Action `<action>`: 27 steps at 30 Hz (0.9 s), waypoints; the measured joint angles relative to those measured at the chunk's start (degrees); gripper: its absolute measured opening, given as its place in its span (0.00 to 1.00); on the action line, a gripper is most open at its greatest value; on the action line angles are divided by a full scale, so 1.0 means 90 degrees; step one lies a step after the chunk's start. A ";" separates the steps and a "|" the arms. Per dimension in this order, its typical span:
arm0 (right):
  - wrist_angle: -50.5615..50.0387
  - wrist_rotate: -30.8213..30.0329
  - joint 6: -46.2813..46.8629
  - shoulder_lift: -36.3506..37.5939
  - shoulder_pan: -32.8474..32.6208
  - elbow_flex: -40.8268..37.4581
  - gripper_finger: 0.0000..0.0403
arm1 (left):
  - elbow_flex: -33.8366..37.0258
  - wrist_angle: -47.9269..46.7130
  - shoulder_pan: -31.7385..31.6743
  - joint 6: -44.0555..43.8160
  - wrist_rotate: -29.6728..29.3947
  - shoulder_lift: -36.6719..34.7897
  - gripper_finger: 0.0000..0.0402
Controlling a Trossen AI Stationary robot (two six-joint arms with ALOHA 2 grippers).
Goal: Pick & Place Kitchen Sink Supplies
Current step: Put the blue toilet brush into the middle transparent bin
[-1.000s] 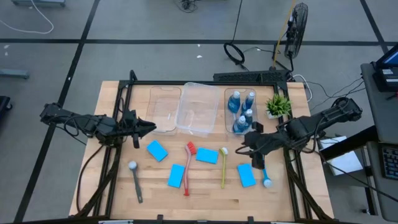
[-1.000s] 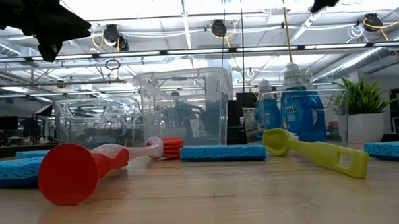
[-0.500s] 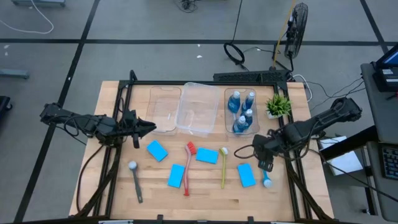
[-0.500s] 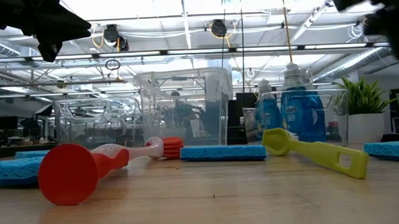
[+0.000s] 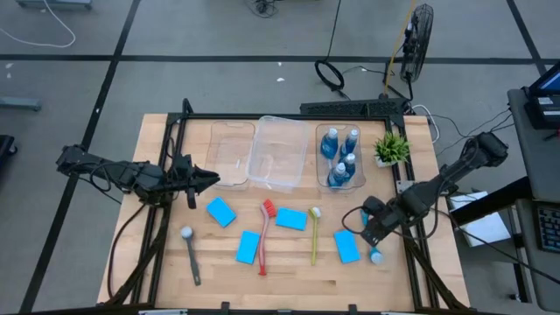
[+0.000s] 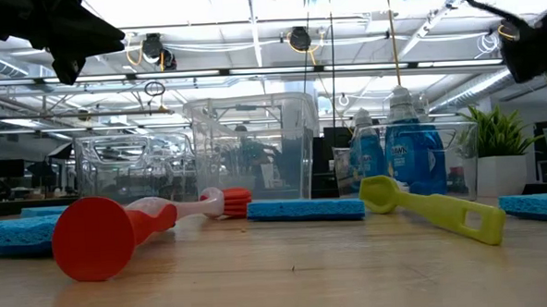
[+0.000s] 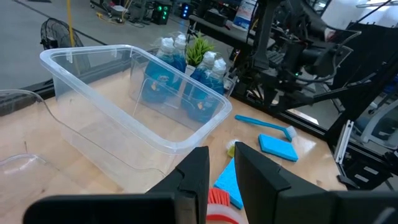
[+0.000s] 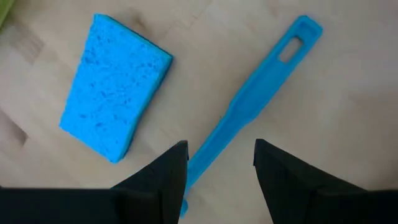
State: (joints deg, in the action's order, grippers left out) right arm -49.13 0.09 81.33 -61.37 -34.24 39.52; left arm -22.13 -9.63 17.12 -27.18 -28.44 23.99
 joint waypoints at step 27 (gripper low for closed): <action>0.1309 -0.0026 0.0495 -0.0602 -0.0038 -0.1051 0.42 | 0.0000 0.0057 0.0000 -0.0014 -0.0006 -0.0002 0.19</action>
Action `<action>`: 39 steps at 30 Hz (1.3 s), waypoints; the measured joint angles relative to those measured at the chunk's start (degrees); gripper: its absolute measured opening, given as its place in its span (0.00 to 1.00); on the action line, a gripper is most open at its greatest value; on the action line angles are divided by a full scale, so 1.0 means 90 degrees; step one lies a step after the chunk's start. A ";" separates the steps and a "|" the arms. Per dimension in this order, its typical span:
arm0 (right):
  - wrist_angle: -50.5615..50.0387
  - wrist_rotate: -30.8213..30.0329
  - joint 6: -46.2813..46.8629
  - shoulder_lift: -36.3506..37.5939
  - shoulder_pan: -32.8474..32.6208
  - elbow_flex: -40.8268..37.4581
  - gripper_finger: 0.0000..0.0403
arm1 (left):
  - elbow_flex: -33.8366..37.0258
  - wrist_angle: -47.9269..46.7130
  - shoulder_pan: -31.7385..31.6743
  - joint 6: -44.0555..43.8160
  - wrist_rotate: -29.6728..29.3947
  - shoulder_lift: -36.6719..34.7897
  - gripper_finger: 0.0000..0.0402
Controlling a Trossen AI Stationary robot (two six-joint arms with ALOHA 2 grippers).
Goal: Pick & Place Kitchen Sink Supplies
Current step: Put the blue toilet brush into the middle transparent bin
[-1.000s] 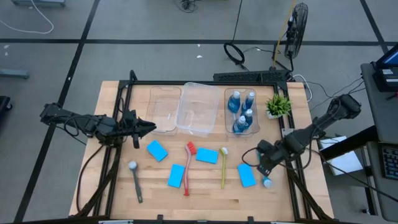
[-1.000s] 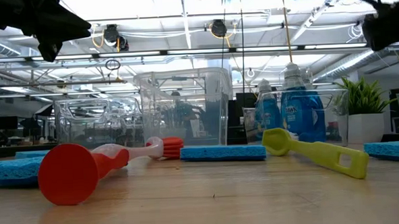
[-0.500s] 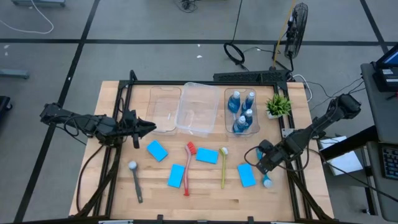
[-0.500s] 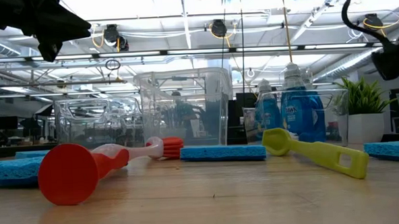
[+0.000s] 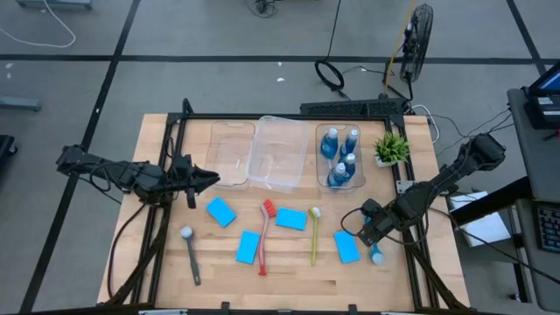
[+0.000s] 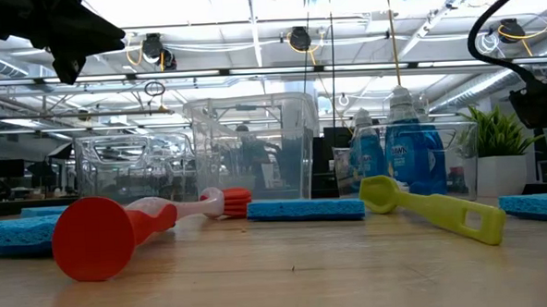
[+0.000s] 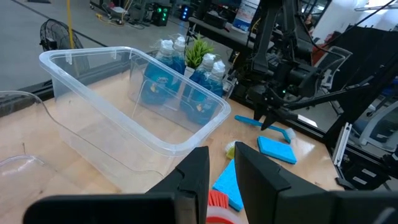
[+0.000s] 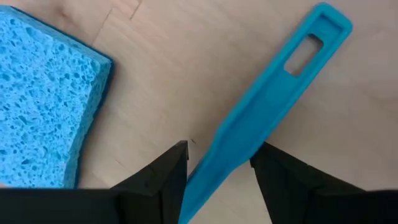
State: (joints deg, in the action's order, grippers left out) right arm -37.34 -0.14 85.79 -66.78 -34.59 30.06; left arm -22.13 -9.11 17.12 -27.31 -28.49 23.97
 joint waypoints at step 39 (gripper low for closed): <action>0.1499 -0.0716 0.0179 0.1037 0.0005 0.0039 0.11 | 0.0000 -0.0009 0.0000 0.0000 -0.0003 0.0000 0.19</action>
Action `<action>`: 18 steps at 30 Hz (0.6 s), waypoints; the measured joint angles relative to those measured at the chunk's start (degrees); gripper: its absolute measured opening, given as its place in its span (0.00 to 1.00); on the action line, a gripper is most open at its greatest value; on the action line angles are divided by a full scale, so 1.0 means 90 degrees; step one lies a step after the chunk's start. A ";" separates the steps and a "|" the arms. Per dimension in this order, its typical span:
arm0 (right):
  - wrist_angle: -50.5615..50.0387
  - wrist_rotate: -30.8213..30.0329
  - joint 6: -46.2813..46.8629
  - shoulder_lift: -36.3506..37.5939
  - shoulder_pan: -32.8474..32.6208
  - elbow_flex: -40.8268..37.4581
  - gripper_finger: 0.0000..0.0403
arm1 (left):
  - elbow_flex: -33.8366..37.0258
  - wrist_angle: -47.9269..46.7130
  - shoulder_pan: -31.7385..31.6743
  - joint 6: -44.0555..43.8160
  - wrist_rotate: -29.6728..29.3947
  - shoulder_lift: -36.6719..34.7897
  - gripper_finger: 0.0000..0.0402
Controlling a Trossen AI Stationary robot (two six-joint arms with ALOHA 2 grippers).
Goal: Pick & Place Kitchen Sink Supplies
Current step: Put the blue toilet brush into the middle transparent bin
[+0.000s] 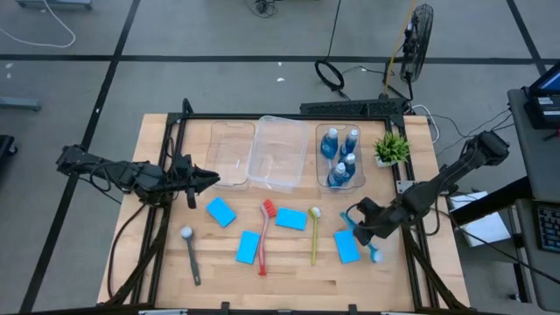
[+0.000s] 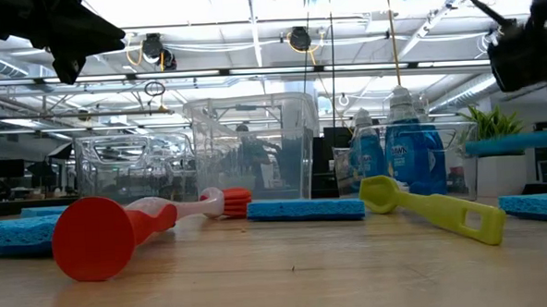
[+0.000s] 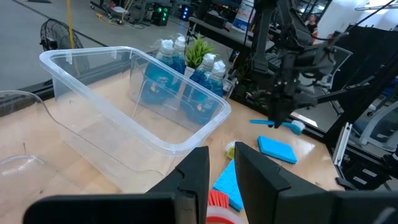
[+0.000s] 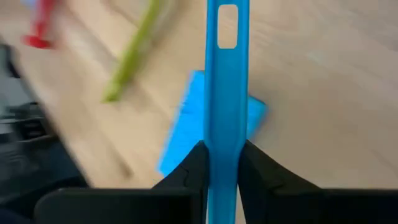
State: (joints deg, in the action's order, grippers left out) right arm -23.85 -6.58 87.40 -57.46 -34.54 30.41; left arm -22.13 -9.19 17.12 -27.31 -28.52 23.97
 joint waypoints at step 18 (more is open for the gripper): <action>0.2659 -0.0937 -0.2283 0.1106 0.0055 0.0007 0.11 | 0.0000 0.0001 0.0000 -0.0002 0.0000 0.0000 0.19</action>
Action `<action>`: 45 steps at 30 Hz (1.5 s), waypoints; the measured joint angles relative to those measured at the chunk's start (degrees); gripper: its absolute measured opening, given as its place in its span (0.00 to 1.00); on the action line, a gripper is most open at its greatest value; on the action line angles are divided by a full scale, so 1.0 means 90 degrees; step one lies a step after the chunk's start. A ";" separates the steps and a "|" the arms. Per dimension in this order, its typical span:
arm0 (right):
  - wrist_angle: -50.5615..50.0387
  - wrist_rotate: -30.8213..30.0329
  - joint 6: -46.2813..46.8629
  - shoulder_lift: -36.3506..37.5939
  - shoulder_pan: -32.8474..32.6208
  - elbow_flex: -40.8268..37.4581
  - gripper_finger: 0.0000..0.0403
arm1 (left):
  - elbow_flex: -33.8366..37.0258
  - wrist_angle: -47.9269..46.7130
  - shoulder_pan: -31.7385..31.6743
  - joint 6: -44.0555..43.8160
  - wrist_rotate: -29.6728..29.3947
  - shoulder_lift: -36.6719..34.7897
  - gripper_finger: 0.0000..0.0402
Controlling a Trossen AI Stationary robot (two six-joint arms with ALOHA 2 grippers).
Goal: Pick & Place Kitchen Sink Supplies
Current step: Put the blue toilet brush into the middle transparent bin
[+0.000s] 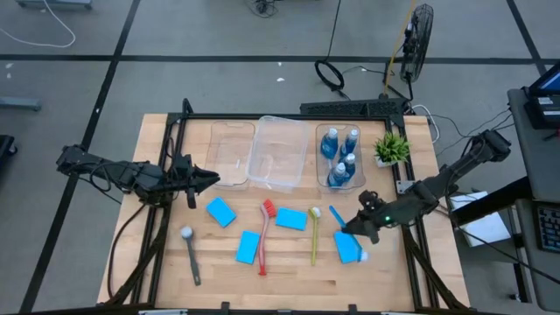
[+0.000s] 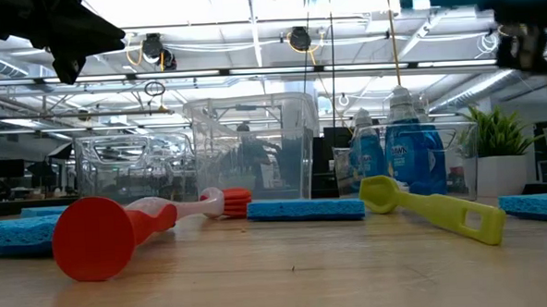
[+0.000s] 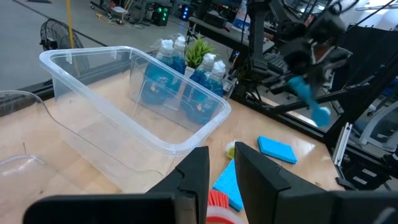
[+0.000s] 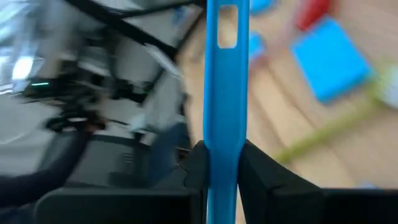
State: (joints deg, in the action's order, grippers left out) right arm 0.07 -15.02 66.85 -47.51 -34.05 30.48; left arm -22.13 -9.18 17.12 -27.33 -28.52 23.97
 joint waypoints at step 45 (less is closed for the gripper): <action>0.2580 0.0529 -0.4812 -0.1993 0.3413 0.2552 0.11 | 0.0000 0.0004 -0.0002 0.0005 -0.0069 0.0000 0.19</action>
State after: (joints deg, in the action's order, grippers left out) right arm 23.29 -10.26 23.54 -65.44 -3.33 53.45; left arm -22.13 -9.15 17.10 -27.29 -29.15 23.97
